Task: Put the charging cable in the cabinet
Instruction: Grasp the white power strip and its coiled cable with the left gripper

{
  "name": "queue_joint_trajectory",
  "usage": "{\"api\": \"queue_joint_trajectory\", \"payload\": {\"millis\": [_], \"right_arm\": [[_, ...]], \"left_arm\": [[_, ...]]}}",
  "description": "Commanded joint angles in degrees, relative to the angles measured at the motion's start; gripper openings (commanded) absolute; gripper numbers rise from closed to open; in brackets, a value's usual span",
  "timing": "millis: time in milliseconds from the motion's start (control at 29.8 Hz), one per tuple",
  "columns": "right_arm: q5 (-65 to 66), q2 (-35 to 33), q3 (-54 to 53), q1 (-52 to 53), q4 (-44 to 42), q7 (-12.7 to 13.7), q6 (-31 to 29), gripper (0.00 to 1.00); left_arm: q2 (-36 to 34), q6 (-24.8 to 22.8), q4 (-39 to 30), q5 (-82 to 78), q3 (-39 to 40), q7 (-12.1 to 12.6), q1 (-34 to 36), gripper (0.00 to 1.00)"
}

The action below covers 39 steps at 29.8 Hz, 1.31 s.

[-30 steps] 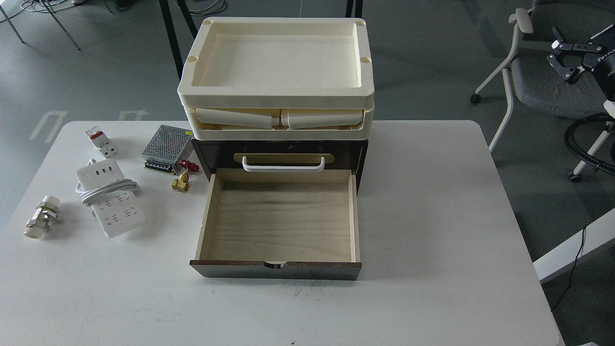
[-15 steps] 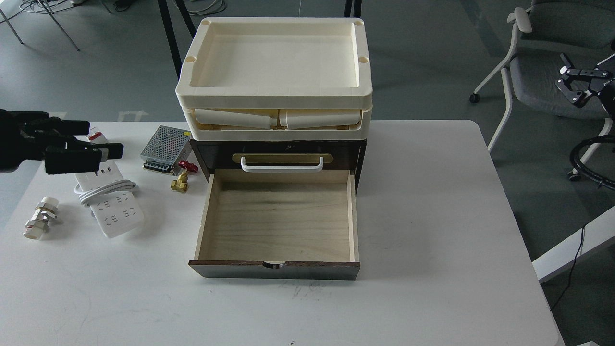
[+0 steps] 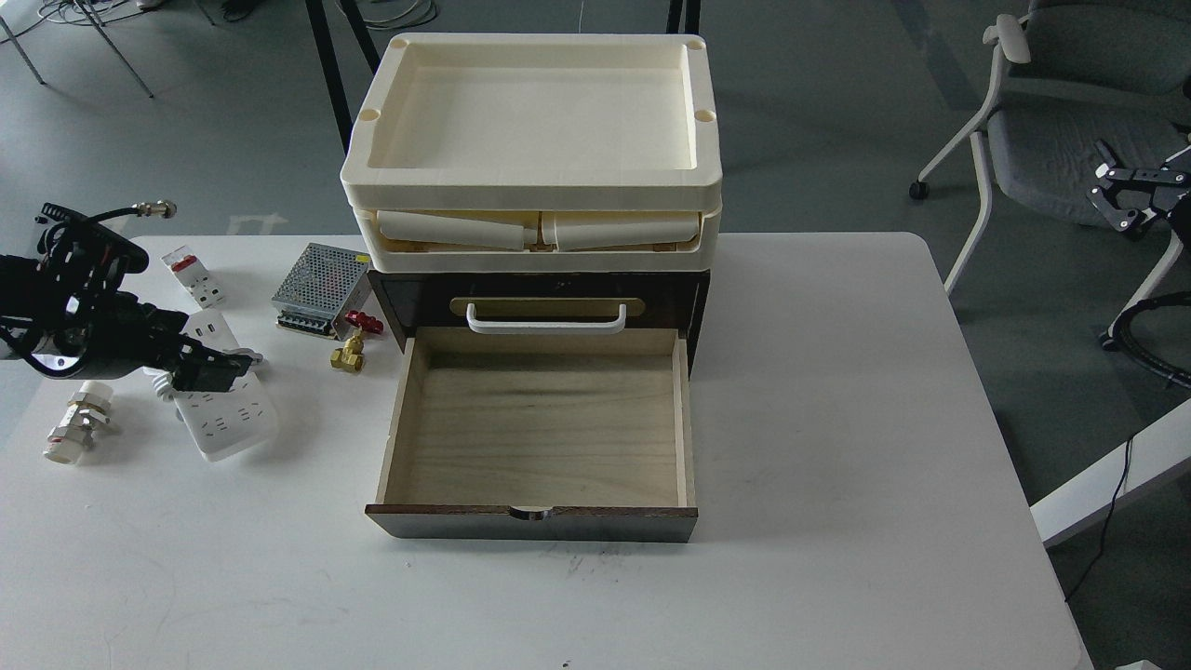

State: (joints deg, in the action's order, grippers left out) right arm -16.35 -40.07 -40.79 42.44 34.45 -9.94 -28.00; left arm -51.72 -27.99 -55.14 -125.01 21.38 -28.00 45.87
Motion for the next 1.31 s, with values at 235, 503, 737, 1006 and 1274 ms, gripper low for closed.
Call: {"api": "queue_joint_trajectory", "payload": {"millis": [235,503,737,1006,1274], "right_arm": [[0.00,-0.10,0.01,-0.25,-0.87,0.00,0.00,1.00],[0.00,-0.10,0.01,-0.78,-2.28,0.00,0.00,1.00],[0.00,-0.10,0.01,-0.87,-2.54,0.00,0.00,1.00],[0.00,-0.10,0.01,-0.96,-4.03,0.00,0.00,1.00],[0.00,-0.10,0.01,-1.04,-4.12,-0.08,0.00,1.00]], "left_arm": [[9.97,9.26,19.44,0.01,-5.03,0.00,1.86,0.91],[12.17,12.26,23.85,0.01,-8.80,0.00,1.86,0.81],[12.35,12.53,23.94,0.01,-11.80,0.00,1.77,0.66],[12.70,12.79,24.73,0.01,-13.73,0.00,1.77,0.56],[14.02,14.98,26.84,0.01,-13.82,0.00,1.68,0.42]]}}
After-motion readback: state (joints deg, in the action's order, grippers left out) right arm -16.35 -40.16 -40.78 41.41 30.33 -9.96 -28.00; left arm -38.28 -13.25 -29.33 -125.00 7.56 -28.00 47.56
